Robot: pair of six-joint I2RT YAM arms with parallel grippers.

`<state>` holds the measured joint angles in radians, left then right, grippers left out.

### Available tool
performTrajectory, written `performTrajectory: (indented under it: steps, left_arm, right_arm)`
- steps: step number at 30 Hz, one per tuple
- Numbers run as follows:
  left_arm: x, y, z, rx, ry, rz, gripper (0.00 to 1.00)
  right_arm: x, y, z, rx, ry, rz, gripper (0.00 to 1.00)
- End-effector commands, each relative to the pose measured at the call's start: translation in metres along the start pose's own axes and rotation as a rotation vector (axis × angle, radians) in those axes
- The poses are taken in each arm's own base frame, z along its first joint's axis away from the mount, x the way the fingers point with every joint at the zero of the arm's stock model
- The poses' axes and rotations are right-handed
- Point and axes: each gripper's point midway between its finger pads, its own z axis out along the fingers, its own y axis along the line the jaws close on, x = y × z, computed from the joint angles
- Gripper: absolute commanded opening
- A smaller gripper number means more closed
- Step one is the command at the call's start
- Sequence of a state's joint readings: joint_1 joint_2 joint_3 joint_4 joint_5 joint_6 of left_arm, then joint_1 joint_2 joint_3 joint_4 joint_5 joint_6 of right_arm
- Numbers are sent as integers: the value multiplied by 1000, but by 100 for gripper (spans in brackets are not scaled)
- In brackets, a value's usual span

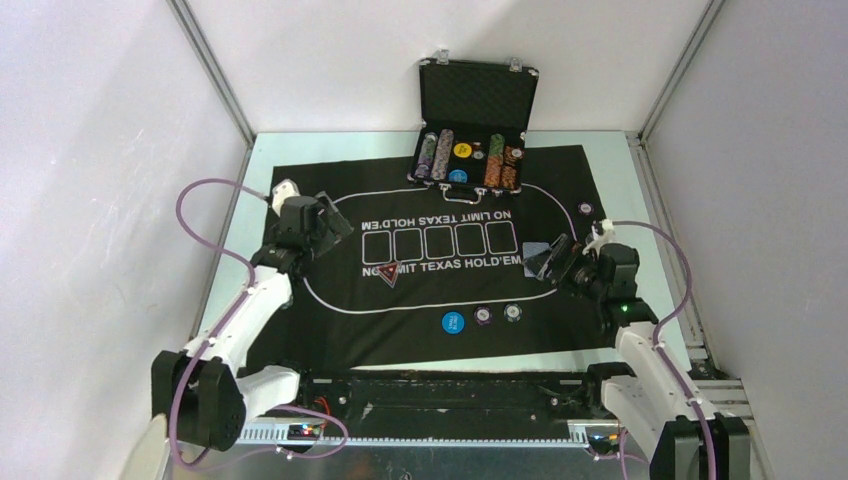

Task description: Distribute texas hold em gaming equipment

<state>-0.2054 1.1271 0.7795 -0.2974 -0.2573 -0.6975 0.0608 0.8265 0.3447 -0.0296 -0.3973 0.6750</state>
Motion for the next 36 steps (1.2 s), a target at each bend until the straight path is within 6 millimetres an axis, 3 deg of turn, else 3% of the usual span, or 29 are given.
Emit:
performTrajectory:
  steps: [1, 5, 16, 22, 36]
  left_arm:
    - [-8, -7, -4, 63, -36, 40, 100]
    - [-2, -8, -3, 122, -1, 25, 100]
    - [8, -6, 4, 181, 38, -10, 100]
    - [12, -8, 4, 204, 58, -8, 100]
    - [16, -7, 6, 200, 79, -2, 100]
  right_arm:
    - [-29, 22, -2, -25, -53, 10, 100]
    - [-37, 35, -2, -32, -60, -17, 100]
    - [-40, 60, 4, 178, -27, -359, 100]
    - [-29, 49, 13, 303, 47, -446, 100]
    - [-33, 13, 22, 426, 90, -434, 100]
